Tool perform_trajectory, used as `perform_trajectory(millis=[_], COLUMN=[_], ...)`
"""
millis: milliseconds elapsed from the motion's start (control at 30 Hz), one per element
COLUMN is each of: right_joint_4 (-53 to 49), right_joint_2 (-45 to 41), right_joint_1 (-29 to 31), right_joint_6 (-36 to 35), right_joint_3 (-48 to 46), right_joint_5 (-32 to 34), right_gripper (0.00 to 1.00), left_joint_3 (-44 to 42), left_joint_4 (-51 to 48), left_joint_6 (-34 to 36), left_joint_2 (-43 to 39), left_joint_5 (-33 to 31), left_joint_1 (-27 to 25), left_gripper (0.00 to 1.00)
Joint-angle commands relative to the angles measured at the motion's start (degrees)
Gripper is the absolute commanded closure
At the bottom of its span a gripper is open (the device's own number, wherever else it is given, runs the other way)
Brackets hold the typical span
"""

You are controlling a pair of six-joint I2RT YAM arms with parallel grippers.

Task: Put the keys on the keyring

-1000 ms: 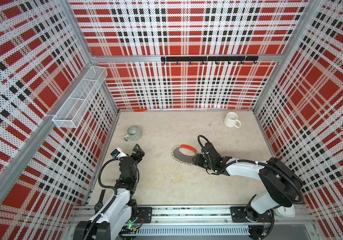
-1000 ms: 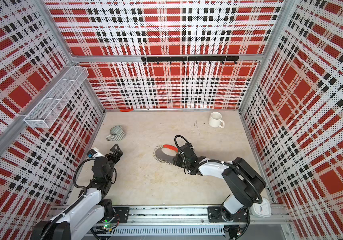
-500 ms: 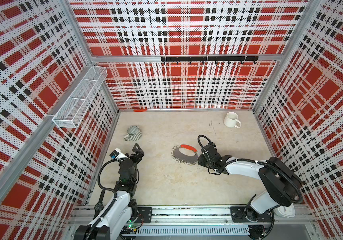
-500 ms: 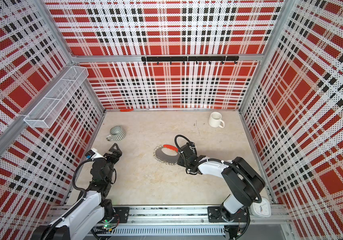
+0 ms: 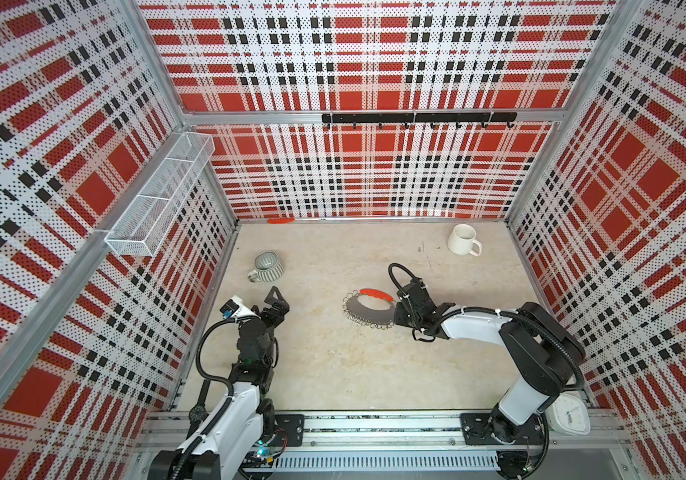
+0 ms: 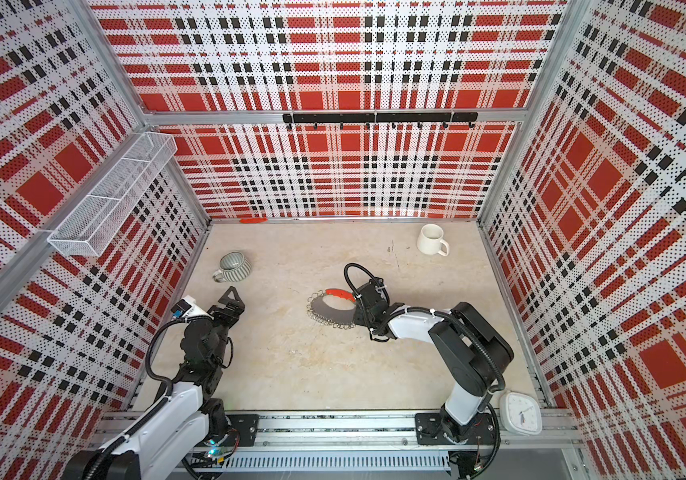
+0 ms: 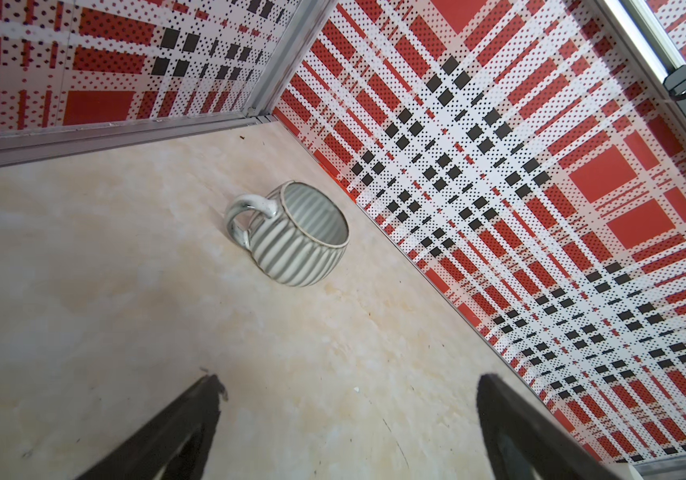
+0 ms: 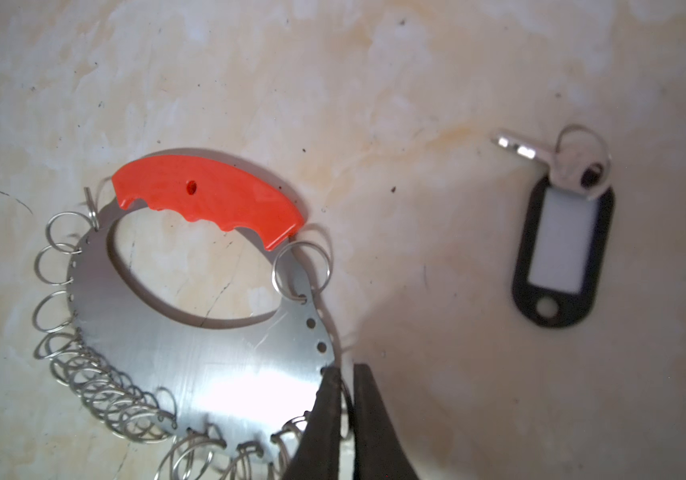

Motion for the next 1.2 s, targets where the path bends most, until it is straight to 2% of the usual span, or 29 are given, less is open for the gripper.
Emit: perform_trajectory(millis=[0,233,333,433,500,600,867,1100,1167], right_joint_4=[-0.96,0.11,-2.78,-2.08,-0.55,0.77,2.41,1.05,1.01], right_joint_2=[1.22,4.96,5.89,4.31,3.46,3.25,3.12,3.03,2.52], right_joint_1=[-1.71,-6.87,-7.61,-7.70,-7.69,-7.89,-9.02,-9.86,-9.88], right_joint_6=[-6.39,-19.93,-22.33,-22.06,-21.67,-21.23,-20.70,-20.88,-20.71], right_joint_3=[2.15,7.06,9.51,7.75,5.89,4.18,3.69,5.03,5.20], right_joint_5=[0.93,-5.34,-4.54,-5.37,-6.67,-7.26,-6.53,-6.09,-6.26], right_gripper=[0.94,0.97,0.96,0.85,0.73,0.64,0.64,0.79,0.80], left_joint_3=[-0.74,-0.79,-0.79,-0.87,-0.82,-0.79,-0.88,-0.84,-0.78], left_joint_4=[1.80,2.51,2.68,2.98,3.21,3.43,3.88,3.97,3.93], left_joint_6=[0.42,0.38,0.38,0.38,0.29,0.30,0.21,0.38,0.38], left_joint_2=[-0.09,0.83,1.27,1.66,1.99,2.28,2.87,2.63,2.70], left_joint_5=[0.67,0.94,1.21,0.94,0.99,1.21,1.46,1.38,1.38], left_joint_1=[0.27,0.29,0.30,0.29,0.30,0.29,0.28,0.30,0.30], left_gripper=[0.01,0.02,0.02,0.02,0.02,0.02,0.02,0.02,0.02])
